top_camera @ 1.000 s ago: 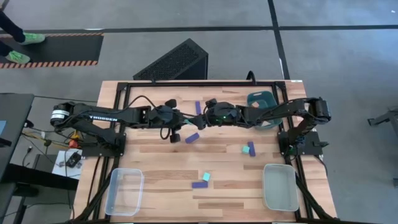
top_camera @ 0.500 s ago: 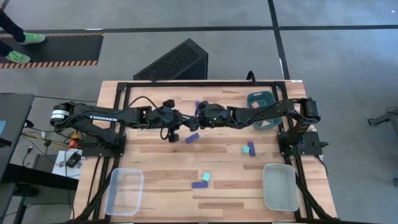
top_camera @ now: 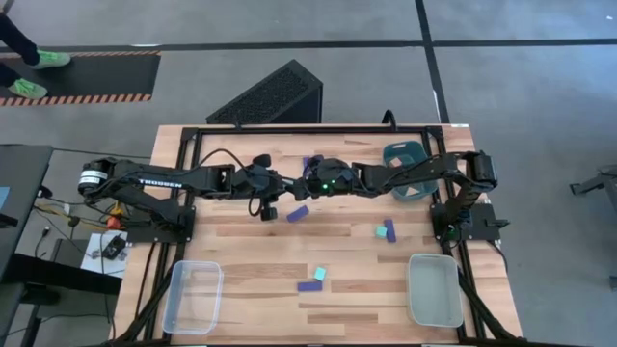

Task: Sort & place blocks by color
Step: Put the top left light blue block into the grey bin

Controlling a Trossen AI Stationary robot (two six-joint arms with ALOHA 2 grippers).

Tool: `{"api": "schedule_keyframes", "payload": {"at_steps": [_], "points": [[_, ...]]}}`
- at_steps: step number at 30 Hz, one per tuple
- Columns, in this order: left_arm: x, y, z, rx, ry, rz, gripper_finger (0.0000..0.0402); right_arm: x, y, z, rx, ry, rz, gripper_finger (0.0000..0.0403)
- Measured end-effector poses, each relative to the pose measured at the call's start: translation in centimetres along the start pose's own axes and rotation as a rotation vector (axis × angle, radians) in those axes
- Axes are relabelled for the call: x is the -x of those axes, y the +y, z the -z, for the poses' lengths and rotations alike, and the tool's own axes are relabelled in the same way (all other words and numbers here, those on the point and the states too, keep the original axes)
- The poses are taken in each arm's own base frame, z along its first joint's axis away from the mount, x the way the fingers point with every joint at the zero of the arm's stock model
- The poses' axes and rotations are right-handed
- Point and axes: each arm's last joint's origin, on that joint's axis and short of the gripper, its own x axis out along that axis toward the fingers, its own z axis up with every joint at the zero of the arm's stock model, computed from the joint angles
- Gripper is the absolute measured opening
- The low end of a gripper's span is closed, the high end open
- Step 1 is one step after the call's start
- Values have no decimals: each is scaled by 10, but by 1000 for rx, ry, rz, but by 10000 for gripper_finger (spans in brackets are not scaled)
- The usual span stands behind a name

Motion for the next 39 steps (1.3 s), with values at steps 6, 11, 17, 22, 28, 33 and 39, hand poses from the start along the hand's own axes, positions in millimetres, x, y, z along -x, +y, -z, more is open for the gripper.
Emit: {"api": "schedule_keyframes", "payload": {"at_steps": [6, 11, 17, 22, 28, 33, 39], "points": [[0, 0, 0, -18, -6, 4, 68, 0, -1, 0, -7, 3, 7, 141], [1, 0, -1, 18, -6, -26, 69, 10, -4, -2, 6, 30, 87, 145], [3, 0, 0, 92, 4, 20, 107, 49, 0, -3, 79, 95, 245, 139], [3, 1, 0, 78, 2, 20, 150, 93, 7, 8, 142, 116, 410, 144], [0, 11, -2, 135, -47, 110, 177, 137, 14, 34, 158, 97, 566, 140], [0, 19, -8, 175, -121, 105, 181, 158, 19, 54, 132, 73, 614, 147], [0, 24, -12, 190, -172, 88, 181, 173, 20, 76, 105, 105, 655, 142]]}}
